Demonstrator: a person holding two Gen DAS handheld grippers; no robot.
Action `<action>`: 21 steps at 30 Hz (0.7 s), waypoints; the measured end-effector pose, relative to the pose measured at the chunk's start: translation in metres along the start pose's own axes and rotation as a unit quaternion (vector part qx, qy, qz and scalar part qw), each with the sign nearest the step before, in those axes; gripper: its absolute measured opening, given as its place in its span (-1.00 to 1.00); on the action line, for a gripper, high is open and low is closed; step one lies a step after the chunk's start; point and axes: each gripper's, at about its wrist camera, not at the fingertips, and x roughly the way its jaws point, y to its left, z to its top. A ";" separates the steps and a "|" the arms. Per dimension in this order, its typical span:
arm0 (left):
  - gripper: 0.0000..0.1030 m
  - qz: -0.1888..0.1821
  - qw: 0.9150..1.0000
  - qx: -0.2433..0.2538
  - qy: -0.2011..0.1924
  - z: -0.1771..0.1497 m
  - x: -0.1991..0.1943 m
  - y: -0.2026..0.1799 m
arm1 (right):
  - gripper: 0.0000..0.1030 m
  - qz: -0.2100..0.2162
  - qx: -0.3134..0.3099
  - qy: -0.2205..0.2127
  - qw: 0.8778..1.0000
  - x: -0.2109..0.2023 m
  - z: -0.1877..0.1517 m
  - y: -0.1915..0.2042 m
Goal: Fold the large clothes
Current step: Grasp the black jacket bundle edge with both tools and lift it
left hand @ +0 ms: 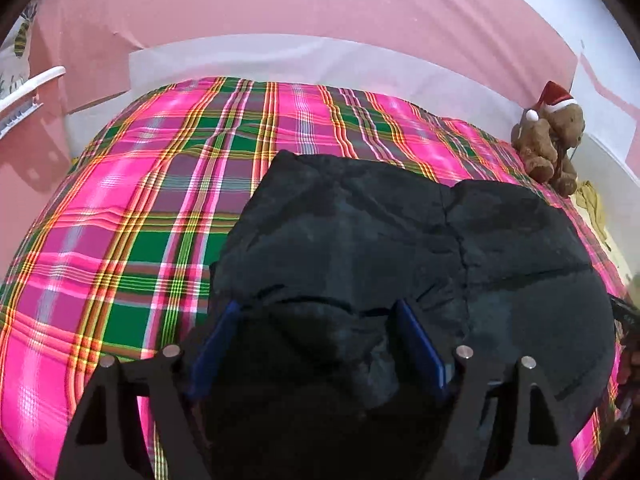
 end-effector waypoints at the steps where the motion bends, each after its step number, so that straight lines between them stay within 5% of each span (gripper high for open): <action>1: 0.59 0.000 1.000 -0.001 0.001 0.001 0.000 0.000 | 0.15 0.001 0.002 0.002 1.000 0.003 0.001 -0.001; 12: 0.48 -0.014 0.999 -0.028 -0.027 -0.016 -0.058 0.022 | 0.15 0.012 0.024 -0.031 0.999 -0.060 -0.019 -0.018; 21: 0.41 -0.014 0.998 -0.061 0.016 -0.026 -0.021 0.031 | 0.15 0.013 0.037 0.005 0.999 -0.019 -0.026 -0.028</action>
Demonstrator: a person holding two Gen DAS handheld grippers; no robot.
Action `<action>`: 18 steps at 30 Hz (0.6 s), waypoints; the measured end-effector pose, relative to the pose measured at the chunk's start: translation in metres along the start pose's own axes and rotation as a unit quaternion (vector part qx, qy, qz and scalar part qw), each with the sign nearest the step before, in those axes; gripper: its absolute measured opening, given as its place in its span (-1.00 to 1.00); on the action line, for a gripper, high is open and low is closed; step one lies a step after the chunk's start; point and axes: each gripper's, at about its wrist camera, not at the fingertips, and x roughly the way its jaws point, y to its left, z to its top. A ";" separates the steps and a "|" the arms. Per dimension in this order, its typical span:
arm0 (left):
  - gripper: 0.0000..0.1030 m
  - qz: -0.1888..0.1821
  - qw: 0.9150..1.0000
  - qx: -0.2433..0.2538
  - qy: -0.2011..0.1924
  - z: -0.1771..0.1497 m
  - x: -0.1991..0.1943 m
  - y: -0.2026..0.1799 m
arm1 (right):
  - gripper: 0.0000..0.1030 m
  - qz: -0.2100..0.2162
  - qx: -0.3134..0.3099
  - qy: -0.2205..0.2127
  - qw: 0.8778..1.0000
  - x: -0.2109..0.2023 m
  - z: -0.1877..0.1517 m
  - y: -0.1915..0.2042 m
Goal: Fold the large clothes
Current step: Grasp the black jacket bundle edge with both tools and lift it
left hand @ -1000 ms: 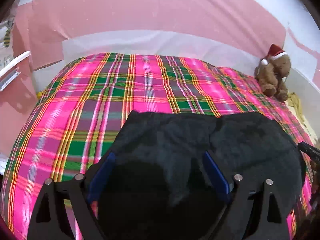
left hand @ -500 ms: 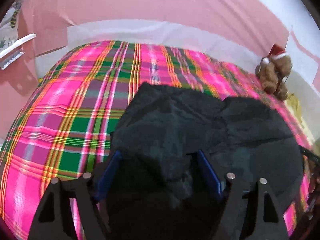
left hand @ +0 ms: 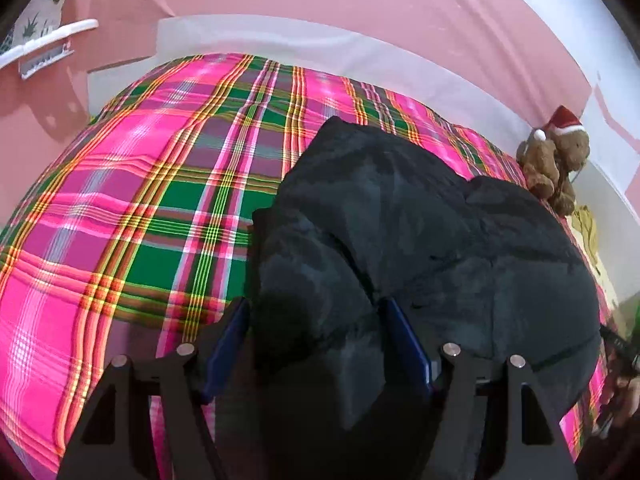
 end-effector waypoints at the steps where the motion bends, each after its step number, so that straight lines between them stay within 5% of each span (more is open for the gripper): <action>1: 0.41 0.003 1.000 0.001 0.001 0.001 -0.001 -0.001 | 0.15 -0.001 0.000 0.000 1.000 0.000 0.001 0.000; 8: 0.40 0.002 0.999 0.010 -0.034 0.014 -0.031 0.006 | 0.15 0.005 -0.001 -0.018 1.000 -0.029 0.002 0.004; 14: 0.41 -0.012 0.999 -0.032 0.014 0.014 0.002 0.033 | 0.15 0.029 0.023 0.007 0.999 -0.008 0.004 -0.008; 18: 0.43 -0.016 1.000 -0.013 0.023 0.014 0.016 0.024 | 0.21 0.038 0.033 0.023 0.998 0.009 0.005 -0.012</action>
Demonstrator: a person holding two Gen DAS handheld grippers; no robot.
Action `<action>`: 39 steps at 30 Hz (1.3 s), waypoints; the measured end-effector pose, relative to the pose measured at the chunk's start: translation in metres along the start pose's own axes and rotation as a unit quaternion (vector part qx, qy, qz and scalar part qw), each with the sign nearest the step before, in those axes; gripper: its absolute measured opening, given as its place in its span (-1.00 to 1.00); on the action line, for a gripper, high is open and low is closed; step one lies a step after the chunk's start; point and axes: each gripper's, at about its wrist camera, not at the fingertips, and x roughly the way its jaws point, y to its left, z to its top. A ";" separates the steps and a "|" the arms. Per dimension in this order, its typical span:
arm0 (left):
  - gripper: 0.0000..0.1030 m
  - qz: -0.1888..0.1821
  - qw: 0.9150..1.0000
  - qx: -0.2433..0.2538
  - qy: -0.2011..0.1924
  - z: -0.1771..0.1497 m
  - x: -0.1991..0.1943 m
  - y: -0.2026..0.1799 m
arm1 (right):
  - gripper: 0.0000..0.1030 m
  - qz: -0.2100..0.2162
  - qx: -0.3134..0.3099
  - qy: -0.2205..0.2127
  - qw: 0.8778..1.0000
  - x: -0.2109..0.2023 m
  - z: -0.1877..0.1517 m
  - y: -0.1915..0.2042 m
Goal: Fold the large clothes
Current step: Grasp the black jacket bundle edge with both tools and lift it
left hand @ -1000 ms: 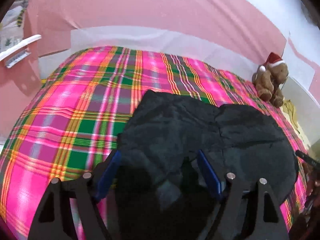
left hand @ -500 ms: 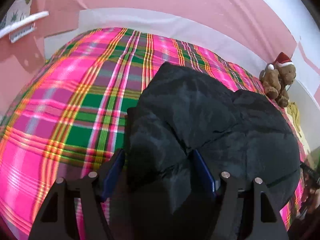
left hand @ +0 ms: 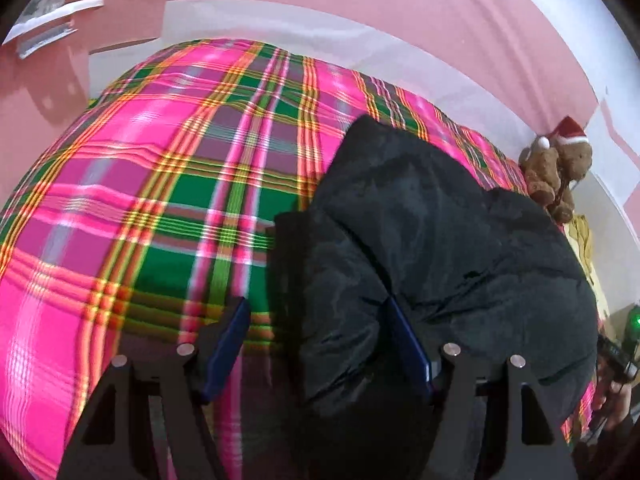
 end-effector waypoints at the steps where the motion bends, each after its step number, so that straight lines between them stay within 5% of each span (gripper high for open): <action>1: 0.44 0.001 1.000 0.004 0.002 0.000 0.002 -0.002 | 0.25 -0.002 -0.001 0.001 1.000 0.001 0.000 0.000; 15: 0.58 -0.069 0.997 -0.019 0.038 0.002 0.029 0.014 | 0.40 0.074 0.062 0.043 0.994 0.031 0.009 -0.023; 31: 0.72 -0.074 0.997 -0.016 0.031 0.016 0.054 0.004 | 0.43 0.114 0.070 0.056 0.989 0.060 0.023 -0.022; 36: 0.72 -0.076 0.997 -0.009 0.032 0.016 0.058 -0.002 | 0.27 0.117 0.058 0.060 0.990 0.063 0.025 -0.019; 39: 0.54 -0.082 0.996 -0.001 0.033 0.017 0.060 -0.008 | 0.06 0.116 0.051 0.056 0.990 0.065 0.027 -0.013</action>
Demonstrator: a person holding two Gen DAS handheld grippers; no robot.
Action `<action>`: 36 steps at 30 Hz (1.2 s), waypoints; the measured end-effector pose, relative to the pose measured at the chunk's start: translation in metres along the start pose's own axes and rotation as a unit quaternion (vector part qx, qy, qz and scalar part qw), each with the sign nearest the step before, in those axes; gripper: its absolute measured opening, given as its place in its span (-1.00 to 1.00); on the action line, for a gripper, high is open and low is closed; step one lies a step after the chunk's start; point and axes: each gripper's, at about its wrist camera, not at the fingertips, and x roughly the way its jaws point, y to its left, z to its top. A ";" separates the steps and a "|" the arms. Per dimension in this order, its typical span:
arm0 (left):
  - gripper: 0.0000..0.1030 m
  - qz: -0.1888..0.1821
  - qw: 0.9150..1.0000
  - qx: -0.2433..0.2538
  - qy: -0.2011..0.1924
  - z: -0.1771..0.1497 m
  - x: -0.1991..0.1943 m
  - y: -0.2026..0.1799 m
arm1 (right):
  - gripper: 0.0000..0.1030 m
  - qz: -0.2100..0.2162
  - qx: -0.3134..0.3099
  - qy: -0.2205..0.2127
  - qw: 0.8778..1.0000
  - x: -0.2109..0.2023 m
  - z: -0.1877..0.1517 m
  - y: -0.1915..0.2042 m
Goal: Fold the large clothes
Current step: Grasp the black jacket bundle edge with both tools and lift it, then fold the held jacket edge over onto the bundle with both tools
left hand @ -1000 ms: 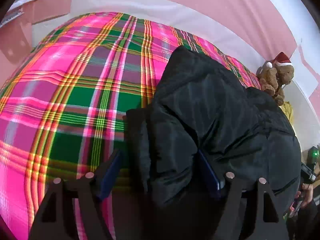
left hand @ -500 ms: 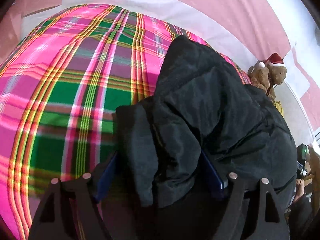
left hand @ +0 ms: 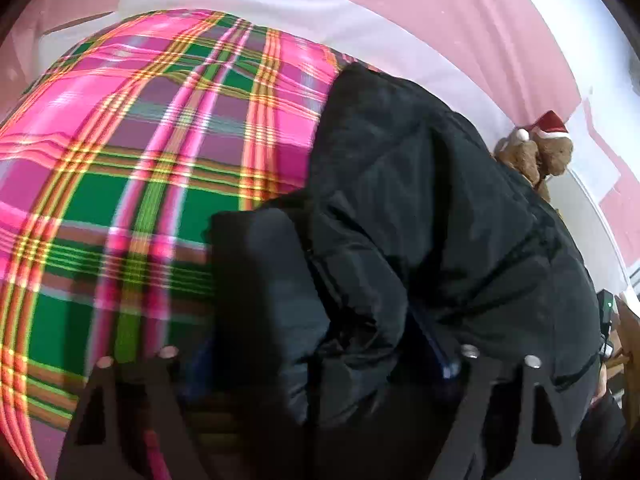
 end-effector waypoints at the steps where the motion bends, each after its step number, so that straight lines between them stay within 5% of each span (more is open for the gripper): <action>1: 0.49 -0.003 1.000 0.002 -0.001 0.000 0.000 -0.001 | 0.02 0.000 -0.001 0.000 1.000 0.000 0.000 0.001; 6: -0.12 -0.019 1.000 0.014 -0.007 0.001 -0.006 -0.007 | -0.29 -0.001 -0.011 -0.003 1.000 -0.003 0.004 0.008; 11: -0.43 0.000 0.999 0.030 -0.021 0.004 -0.028 -0.018 | -0.48 -0.018 -0.029 -0.010 0.999 -0.015 0.006 0.019; 23: -0.50 0.014 0.996 0.042 -0.077 0.028 -0.094 -0.034 | -0.59 -0.001 -0.057 -0.059 0.997 -0.065 0.026 0.054; 36: -0.49 0.045 0.990 0.040 -0.128 0.083 -0.140 -0.005 | -0.59 0.034 -0.096 -0.094 0.990 -0.060 0.073 0.120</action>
